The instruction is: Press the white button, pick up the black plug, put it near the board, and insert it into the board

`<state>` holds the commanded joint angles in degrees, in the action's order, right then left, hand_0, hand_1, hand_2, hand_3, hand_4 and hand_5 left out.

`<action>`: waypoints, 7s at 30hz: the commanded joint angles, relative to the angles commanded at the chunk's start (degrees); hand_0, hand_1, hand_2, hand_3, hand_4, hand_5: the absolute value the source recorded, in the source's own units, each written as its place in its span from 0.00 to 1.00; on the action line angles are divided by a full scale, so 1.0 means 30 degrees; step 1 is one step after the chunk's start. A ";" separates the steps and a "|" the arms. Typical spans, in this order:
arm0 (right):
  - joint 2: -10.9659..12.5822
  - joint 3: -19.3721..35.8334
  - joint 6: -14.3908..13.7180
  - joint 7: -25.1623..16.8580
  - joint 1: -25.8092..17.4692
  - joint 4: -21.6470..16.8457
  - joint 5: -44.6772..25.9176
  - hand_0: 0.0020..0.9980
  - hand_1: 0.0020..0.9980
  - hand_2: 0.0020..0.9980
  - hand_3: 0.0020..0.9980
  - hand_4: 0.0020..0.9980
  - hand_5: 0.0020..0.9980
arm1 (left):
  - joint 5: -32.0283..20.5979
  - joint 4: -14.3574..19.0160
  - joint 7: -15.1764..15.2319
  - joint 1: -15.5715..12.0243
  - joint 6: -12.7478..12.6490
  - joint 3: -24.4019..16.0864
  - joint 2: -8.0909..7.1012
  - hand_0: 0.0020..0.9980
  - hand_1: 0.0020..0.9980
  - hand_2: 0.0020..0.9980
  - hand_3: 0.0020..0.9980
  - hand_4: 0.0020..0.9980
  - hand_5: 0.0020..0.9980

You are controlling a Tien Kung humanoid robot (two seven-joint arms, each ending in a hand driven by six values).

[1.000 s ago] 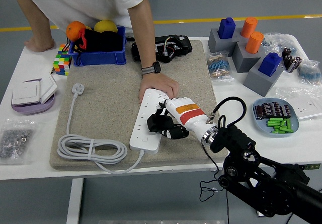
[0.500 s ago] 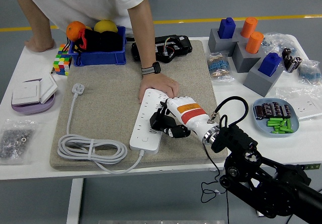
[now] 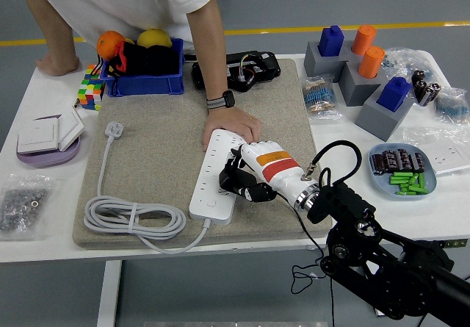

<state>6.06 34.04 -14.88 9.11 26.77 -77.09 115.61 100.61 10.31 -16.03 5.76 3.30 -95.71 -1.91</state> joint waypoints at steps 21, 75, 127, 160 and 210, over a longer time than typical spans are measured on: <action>-0.0027 0.0115 0.0103 -0.0012 0.0010 0.0050 -0.1070 0.59 0.67 0.68 0.73 1.00 0.18 | 0.0041 0.0000 0.0012 0.0020 -0.0001 -0.0068 0.0012 0.63 0.63 0.64 0.69 0.57 0.38; 0.0053 -0.0290 -0.0938 -0.2048 -0.0275 0.1893 -0.2387 0.49 0.49 0.51 0.62 0.85 0.00 | 0.0169 0.0000 -0.0025 -0.0022 0.0055 0.0028 -0.0013 0.63 0.63 0.64 0.69 0.57 0.38; -0.0284 -0.0512 -0.1221 -0.1797 -0.0120 0.1837 -0.2216 0.48 0.48 0.47 0.62 0.85 0.00 | 0.0046 0.0000 0.0040 -0.0029 -0.0031 -0.0232 0.0067 0.63 0.63 0.64 0.69 0.57 0.39; -0.0400 -0.0829 -0.1239 -0.1781 -0.0049 0.2005 -0.2494 0.48 0.48 0.50 0.62 0.86 0.00 | 0.0043 0.0000 0.0020 -0.0026 -0.0024 -0.0138 0.0013 0.63 0.63 0.64 0.69 0.57 0.39; 0.1952 0.1691 0.0115 -0.4856 -0.2546 -0.1491 -0.6693 0.94 0.85 0.78 0.73 0.88 0.61 | 0.0067 0.0000 0.0060 0.0066 -0.0045 -0.0288 0.0066 0.63 0.63 0.64 0.69 0.57 0.39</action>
<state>11.92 39.12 -14.53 -5.46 19.13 -81.56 95.53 100.81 10.31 -15.85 5.96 3.17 -96.57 -1.72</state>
